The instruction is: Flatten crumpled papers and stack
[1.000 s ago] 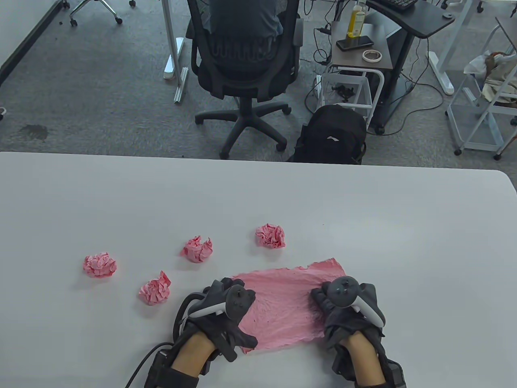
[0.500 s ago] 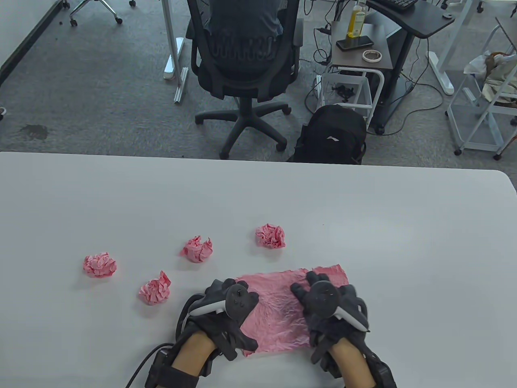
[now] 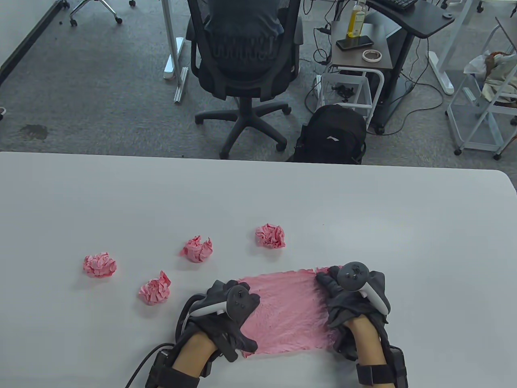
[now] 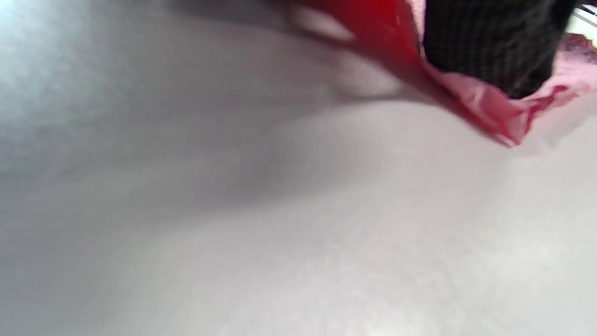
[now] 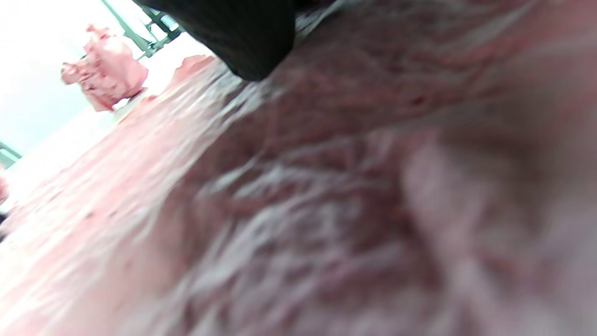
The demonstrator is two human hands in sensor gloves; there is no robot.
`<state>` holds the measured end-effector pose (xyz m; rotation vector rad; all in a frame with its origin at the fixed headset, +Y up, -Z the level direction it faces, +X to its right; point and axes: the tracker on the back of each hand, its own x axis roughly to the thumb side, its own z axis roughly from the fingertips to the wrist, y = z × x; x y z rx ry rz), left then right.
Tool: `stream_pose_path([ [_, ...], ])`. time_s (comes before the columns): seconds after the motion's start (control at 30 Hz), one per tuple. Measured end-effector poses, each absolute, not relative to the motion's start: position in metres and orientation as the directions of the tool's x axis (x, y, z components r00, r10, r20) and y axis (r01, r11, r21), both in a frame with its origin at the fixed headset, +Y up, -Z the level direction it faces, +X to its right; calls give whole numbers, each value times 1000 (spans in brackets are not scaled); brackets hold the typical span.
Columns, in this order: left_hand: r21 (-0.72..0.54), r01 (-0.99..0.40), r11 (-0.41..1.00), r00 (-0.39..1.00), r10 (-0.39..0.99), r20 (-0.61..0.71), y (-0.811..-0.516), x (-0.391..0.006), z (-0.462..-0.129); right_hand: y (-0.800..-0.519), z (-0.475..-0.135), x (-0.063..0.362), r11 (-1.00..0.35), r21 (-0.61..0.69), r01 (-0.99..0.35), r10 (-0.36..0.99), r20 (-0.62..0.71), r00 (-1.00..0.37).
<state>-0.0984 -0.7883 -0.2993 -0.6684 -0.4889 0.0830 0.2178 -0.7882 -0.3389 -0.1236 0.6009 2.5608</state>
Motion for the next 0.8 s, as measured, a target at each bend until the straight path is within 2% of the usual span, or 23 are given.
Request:
stream_pose_path([
  [0.1,-611,81,787,883,228,411,-788,-98,-299,-783,-334,226,-847,314,-430,382,-203,-902],
  [0.2,-606,87,791,879,225,420,-787,-98,-298,-774,-323,236,-860,221,-459,418,-209,-884],
  [0.27,-593,96,799,880,210,426,-785,-98,-296,-768,-316,242,-872,180,-455,396,-286,-872],
  [0.33,-593,94,800,881,211,424,-785,-98,-295,-767,-315,242,-909,179,-377,303,-338,-891],
  [0.47,-595,88,799,880,217,422,-785,-99,-296,-770,-323,225,-971,149,-185,131,-312,-941],
  [0.5,-595,89,799,880,217,422,-786,-99,-295,-767,-323,221,-978,126,-167,126,-285,-950],
  [0.6,-596,87,798,879,220,423,-786,-100,-296,-766,-321,217,-966,77,-246,224,-222,-949],
  [0.67,-597,86,798,880,221,421,-786,-100,-296,-763,-318,221,-921,50,-386,368,-205,-907],
  [0.73,-597,86,798,880,221,421,-786,-100,-296,-758,-313,231,-818,-13,-575,565,-200,-800],
  [0.77,-598,84,797,879,223,421,-786,-100,-296,-757,-312,233,-791,-18,-611,602,-205,-772],
  [0.8,-601,81,795,879,227,419,-786,-100,-296,-759,-312,239,-669,-26,-743,728,-225,-648],
])
